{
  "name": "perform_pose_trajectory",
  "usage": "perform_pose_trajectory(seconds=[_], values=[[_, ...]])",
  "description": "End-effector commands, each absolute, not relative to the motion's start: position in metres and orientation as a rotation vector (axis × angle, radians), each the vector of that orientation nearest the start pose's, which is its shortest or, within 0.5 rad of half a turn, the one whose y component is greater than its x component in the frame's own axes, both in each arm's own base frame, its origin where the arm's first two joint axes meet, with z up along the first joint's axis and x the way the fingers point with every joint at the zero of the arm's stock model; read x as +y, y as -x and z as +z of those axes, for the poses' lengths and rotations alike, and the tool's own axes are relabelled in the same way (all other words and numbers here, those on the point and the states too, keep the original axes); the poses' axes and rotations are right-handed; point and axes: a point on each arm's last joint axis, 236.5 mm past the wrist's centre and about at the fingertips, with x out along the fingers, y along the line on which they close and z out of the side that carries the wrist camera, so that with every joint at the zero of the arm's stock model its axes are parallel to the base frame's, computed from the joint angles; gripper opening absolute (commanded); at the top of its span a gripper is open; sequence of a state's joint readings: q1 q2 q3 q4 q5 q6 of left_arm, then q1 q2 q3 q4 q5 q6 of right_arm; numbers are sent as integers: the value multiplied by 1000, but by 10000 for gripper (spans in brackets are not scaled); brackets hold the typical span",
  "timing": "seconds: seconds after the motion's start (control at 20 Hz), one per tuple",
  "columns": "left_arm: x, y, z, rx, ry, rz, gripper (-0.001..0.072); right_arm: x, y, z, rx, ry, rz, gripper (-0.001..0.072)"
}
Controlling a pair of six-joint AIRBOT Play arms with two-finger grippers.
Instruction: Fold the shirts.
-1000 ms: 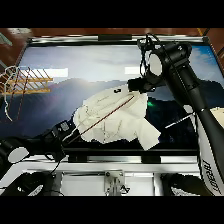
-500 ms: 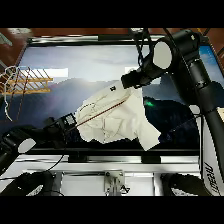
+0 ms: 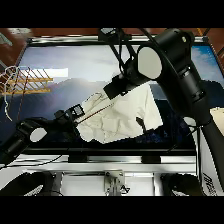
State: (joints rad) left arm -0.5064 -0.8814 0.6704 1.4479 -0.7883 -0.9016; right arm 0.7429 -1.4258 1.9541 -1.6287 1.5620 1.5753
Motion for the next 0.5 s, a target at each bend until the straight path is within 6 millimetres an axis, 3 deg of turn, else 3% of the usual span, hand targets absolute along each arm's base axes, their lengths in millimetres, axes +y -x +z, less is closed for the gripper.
perform_pose_trajectory(seconds=[0.0, 0.2, 0.25, 0.3, 0.45], values=[[-202, -282, -10, 830, -589, -850, 65, 301, -299, 203, 1011, 451, 680, 77], [-216, -277, -8, 846, -487, -871, 65, 296, -282, 195, 1084, 456, 652, 100], [-218, -277, -5, 840, -476, -873, 64, 292, -285, 195, 1092, 449, 631, 242], [-218, -278, -2, 836, -472, -873, 65, 288, -288, 194, 1097, 443, 620, 469], [-219, -276, 0, 844, -463, -875, 65, 265, -303, 199, 1105, 410, 566, 602]])
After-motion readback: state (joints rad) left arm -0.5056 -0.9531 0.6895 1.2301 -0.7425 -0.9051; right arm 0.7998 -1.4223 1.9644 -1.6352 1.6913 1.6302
